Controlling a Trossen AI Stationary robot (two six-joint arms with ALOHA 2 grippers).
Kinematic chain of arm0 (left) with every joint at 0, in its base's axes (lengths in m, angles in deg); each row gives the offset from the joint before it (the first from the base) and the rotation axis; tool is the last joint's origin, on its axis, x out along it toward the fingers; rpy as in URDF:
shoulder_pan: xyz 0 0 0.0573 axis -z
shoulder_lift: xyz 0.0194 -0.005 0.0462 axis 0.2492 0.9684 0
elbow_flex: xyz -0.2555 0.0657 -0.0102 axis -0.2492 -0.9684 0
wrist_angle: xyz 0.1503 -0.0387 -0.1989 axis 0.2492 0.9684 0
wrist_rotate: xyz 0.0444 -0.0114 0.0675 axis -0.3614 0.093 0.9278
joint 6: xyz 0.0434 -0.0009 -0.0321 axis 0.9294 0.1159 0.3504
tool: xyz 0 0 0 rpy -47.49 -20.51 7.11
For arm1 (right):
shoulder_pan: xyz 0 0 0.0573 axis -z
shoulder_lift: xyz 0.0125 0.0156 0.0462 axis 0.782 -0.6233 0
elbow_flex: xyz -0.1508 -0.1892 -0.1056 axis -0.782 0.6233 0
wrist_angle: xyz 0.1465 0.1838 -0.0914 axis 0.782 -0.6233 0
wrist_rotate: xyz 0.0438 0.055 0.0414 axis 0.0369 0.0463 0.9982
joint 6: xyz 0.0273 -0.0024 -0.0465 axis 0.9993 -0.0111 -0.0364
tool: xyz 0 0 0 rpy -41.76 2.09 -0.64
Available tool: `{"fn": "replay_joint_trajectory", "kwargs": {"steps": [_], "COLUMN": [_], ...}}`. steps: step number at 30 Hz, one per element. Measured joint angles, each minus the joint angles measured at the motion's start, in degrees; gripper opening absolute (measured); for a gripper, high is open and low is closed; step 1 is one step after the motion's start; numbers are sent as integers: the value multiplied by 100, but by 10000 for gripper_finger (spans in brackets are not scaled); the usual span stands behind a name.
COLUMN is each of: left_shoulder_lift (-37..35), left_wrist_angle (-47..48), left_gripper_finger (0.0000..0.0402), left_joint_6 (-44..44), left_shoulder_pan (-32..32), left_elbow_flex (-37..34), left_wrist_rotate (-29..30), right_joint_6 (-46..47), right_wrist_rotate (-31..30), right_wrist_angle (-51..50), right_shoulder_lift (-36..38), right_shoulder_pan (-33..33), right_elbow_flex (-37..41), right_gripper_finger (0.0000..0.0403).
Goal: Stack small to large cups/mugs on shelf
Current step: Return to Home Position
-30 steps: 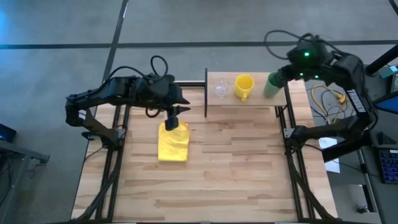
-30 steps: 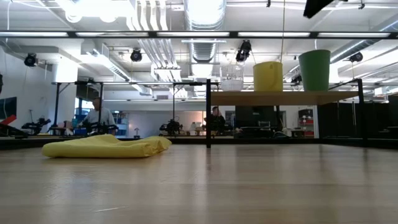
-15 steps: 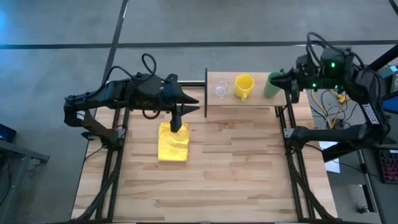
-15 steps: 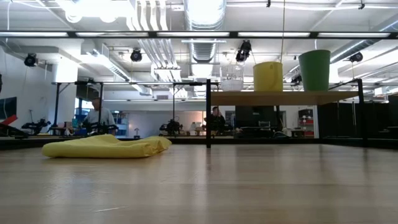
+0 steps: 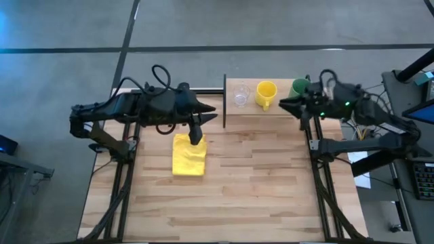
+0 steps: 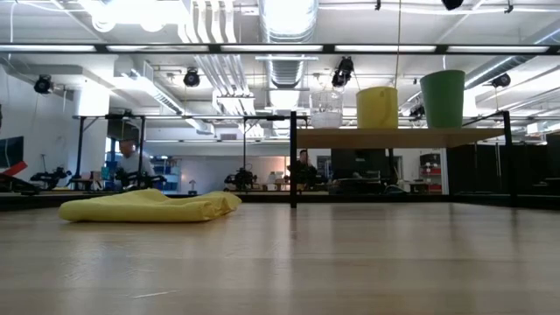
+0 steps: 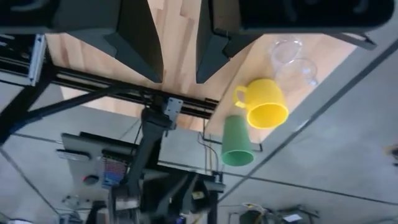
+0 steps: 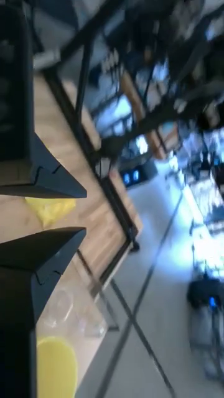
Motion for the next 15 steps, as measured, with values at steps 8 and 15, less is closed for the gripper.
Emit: {"fn": "replay_joint_trajectory", "kwargs": {"steps": [8,15], "left_shoulder_lift": [-67,-852], "left_wrist_angle": [-568,-800], "left_gripper_finger": [82,82], "left_joint_6": [-90,-1030], "left_shoulder_pan": [216,232], "left_elbow_flex": [-360,-1710], "left_wrist_rotate": [374,384], "right_joint_6": [103,207], "right_wrist_rotate": [-1030,-988], "right_wrist_angle": [238,296], "right_shoulder_lift": [-29,193], "right_shoulder_pan": [-293,-293], "right_elbow_flex": [653,665], "right_gripper_finger": [82,73]}}
